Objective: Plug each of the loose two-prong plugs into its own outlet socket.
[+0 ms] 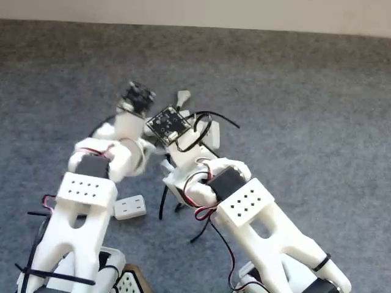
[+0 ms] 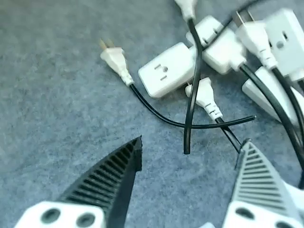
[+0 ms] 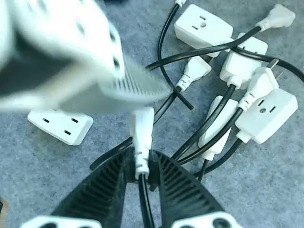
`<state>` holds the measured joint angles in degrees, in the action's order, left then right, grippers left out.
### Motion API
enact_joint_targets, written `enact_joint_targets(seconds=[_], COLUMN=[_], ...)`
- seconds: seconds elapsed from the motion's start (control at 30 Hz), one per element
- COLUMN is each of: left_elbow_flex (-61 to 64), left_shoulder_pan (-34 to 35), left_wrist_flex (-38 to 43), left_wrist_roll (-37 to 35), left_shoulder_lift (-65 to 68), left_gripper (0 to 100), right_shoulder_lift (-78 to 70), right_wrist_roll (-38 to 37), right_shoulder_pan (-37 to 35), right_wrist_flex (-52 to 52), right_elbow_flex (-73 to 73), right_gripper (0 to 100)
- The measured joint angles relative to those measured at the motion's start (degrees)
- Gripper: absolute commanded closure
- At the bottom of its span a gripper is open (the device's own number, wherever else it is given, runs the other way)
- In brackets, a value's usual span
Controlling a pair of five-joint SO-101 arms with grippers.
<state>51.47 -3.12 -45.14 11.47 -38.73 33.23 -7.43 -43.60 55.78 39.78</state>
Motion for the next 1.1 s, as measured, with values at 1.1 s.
enact_joint_targets(seconds=[1.1], left_elbow_flex=[-10.5], left_shoulder_pan=[36.3], left_wrist_flex=[0.0], left_wrist_roll=[9.1], left_shoulder_lift=[7.1], left_gripper=[68], right_shoulder_lift=[0.0], right_wrist_roll=[1.7], right_shoulder_pan=[2.1], right_wrist_flex=[13.1], right_elbow_flex=[-8.4], right_gripper=[99.3])
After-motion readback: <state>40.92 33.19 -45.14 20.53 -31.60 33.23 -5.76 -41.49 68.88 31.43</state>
